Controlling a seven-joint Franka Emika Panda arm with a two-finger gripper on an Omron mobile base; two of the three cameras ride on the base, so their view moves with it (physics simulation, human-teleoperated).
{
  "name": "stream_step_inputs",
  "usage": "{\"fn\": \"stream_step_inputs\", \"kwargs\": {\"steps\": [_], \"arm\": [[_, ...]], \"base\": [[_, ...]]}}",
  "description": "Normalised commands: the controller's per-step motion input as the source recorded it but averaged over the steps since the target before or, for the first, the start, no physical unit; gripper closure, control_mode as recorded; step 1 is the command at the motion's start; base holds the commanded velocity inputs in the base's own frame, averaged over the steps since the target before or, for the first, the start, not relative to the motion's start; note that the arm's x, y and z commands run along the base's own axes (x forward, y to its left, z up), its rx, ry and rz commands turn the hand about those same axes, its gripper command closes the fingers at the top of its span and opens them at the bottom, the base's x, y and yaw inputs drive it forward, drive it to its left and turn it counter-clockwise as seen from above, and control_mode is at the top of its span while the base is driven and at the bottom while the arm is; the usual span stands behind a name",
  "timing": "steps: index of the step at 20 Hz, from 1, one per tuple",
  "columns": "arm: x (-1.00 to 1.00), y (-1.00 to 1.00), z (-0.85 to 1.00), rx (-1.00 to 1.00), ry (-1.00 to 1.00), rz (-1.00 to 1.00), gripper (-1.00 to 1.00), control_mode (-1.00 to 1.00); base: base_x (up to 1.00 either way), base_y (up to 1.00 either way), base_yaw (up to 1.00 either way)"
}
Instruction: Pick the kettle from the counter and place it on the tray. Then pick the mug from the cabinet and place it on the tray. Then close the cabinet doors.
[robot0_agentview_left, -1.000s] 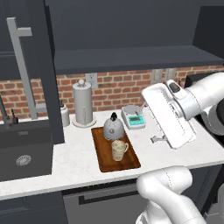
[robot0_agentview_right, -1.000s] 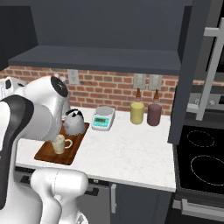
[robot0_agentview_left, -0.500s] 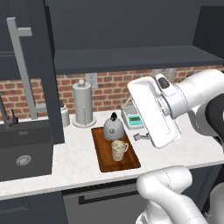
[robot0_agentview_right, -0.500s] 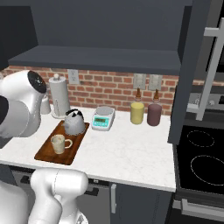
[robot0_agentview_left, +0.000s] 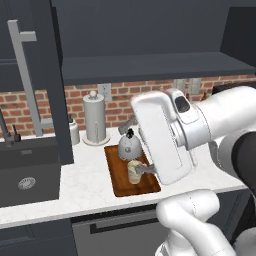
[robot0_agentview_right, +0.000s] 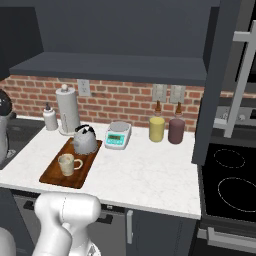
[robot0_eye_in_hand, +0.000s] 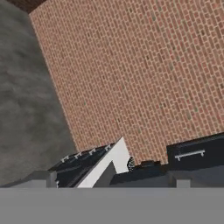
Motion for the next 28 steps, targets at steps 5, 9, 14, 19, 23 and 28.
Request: {"fn": "stream_step_inputs", "kwargs": {"steps": [5, 9, 14, 19, 23, 28], "arm": [[-0.53, 0.37, 0.32, 0.0, -0.24, 0.0, -1.0, -1.0], [-0.33, 0.55, 0.33, 0.0, -0.14, -0.02, -1.0, -1.0], [-0.16, 0.62, 0.25, 0.0, -0.02, -0.12, -1.0, -1.0], [-0.05, 0.65, 0.01, 0.0, -0.09, -0.21, -1.0, -1.0], [0.01, 0.55, 0.0, 0.0, -0.18, -0.2, -1.0, -1.0], [0.31, 0.41, 0.0, -0.03, -0.07, -0.31, -1.0, -1.0]], "base": [[0.0, 0.0, 0.0], [0.0, 0.0, 0.0], [0.0, 0.0, 0.0], [0.0, 0.0, 0.0], [0.0, 0.0, 0.0], [0.0, 0.0, 0.0]]}}
